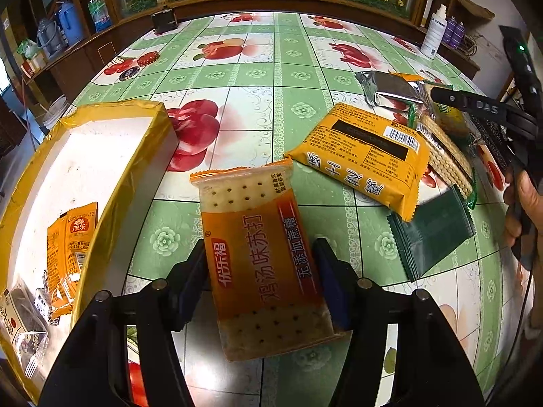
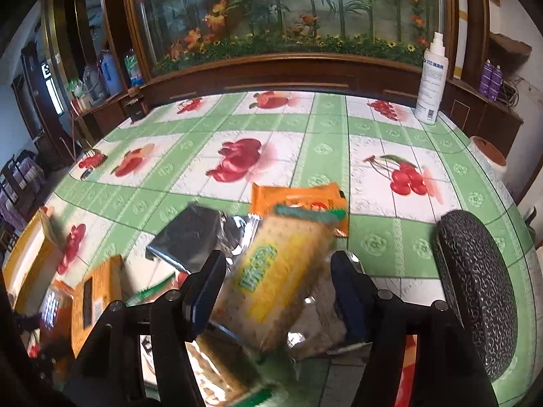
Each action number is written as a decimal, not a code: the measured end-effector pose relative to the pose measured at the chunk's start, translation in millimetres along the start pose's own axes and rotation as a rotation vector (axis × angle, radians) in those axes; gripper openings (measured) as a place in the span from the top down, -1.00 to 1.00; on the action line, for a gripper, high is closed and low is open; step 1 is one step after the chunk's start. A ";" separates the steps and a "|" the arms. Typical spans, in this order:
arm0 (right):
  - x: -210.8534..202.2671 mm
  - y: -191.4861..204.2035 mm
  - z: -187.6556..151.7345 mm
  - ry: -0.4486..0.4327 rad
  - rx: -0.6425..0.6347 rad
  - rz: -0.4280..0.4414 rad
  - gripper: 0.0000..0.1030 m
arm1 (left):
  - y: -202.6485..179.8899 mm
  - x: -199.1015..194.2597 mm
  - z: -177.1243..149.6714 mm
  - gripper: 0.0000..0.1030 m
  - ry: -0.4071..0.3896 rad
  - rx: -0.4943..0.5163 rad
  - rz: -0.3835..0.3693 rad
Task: Organize snacks
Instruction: 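Grasp the orange cracker pack with left gripper while right gripper grasps the stick-cracker pack, then lift and carry the orange cracker pack with left gripper while right gripper carries the stick-cracker pack to the box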
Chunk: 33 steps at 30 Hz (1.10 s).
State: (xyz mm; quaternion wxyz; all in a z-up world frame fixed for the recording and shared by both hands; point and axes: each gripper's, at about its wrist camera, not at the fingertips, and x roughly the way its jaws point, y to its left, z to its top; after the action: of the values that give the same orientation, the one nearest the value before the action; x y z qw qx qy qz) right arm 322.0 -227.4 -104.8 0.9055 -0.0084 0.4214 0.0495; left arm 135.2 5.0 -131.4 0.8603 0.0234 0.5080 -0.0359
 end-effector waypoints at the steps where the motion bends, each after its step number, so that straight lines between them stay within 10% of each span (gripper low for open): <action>1: 3.8 4.7 1.6 0.011 -0.027 -0.029 -0.29 | 1.1 -0.2 -0.6 -0.17 0.001 -0.001 -0.001; 5: 8.1 9.6 -6.4 0.032 -0.079 -0.080 -0.16 | 6.4 -1.3 -4.6 -0.17 -0.007 -0.005 -0.003; 11: -17.6 -4.5 -33.8 0.039 -0.063 -0.048 0.60 | 9.0 -4.5 -10.6 -0.10 -0.022 0.017 -0.021; 21: -63.1 -25.8 -68.6 -0.005 0.070 0.078 0.60 | 19.6 -15.6 -24.8 -0.03 -0.044 0.015 -0.102; 33: -127.9 -16.4 -82.1 -0.123 0.190 0.307 0.60 | 10.5 -41.8 -31.3 -0.02 -0.120 0.026 -0.021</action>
State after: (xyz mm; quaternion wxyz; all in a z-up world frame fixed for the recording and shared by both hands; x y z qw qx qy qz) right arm 179.2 -259.0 -60.5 0.9080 0.1447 0.3646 0.1474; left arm 88.6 19.4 -109.8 0.8885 0.0272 0.4550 -0.0529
